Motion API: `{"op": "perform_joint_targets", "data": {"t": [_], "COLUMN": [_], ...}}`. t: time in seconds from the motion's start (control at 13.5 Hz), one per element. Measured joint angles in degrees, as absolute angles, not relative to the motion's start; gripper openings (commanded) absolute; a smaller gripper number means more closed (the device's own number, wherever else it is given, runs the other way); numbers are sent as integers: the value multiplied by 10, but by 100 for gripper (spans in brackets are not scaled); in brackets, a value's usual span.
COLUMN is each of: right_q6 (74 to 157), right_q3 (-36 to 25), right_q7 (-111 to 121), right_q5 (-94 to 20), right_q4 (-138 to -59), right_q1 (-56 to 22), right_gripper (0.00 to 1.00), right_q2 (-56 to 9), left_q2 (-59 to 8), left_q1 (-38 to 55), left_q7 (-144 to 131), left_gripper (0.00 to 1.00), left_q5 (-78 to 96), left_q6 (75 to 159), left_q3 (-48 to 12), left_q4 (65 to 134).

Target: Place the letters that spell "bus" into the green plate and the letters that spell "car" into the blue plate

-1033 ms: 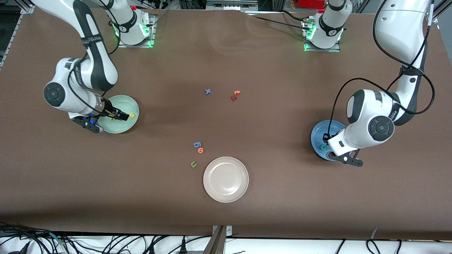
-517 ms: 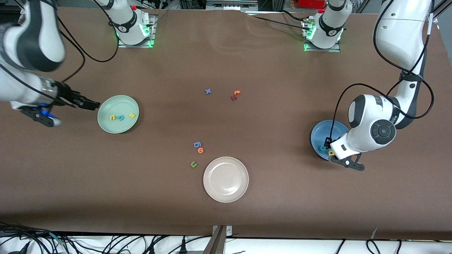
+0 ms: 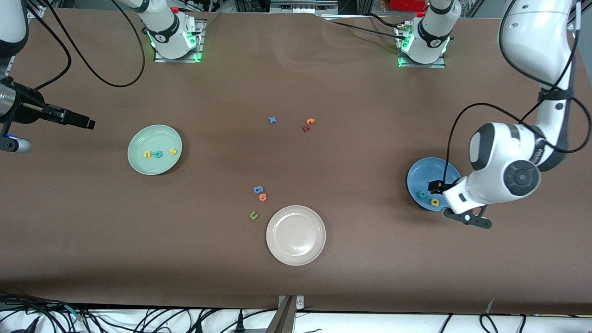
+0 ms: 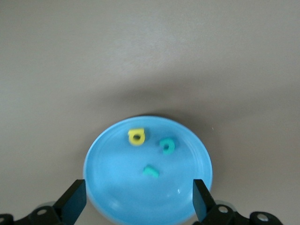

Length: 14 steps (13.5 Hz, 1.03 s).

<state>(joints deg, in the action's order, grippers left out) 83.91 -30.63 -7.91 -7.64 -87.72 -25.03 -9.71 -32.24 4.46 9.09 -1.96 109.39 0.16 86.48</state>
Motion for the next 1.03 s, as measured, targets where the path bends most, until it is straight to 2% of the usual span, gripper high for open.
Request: {"op": "perform_joint_targets", "data": {"t": [0.22, 0.52, 1.03], "right_q6": [839, 840, 862], "right_q3": [-305, -288, -79], "right_q7": [-74, -72, -71], "right_q5": [-60, -53, -2], "right_q4": [-877, -877, -875], "right_q1": [-255, -245, -52], "right_gripper": [100, 99, 99], "right_q2": [-102, -102, -100], "left_q2": [-286, -206, -183], "left_q1": [43, 43, 26], "left_q7": [44, 34, 52], "left_gripper": [100, 100, 100], "left_q5": [-20, -20, -19], "left_q6": [967, 868, 848], "left_q3": [5, 5, 5], "left_q4": [795, 782, 787]}}
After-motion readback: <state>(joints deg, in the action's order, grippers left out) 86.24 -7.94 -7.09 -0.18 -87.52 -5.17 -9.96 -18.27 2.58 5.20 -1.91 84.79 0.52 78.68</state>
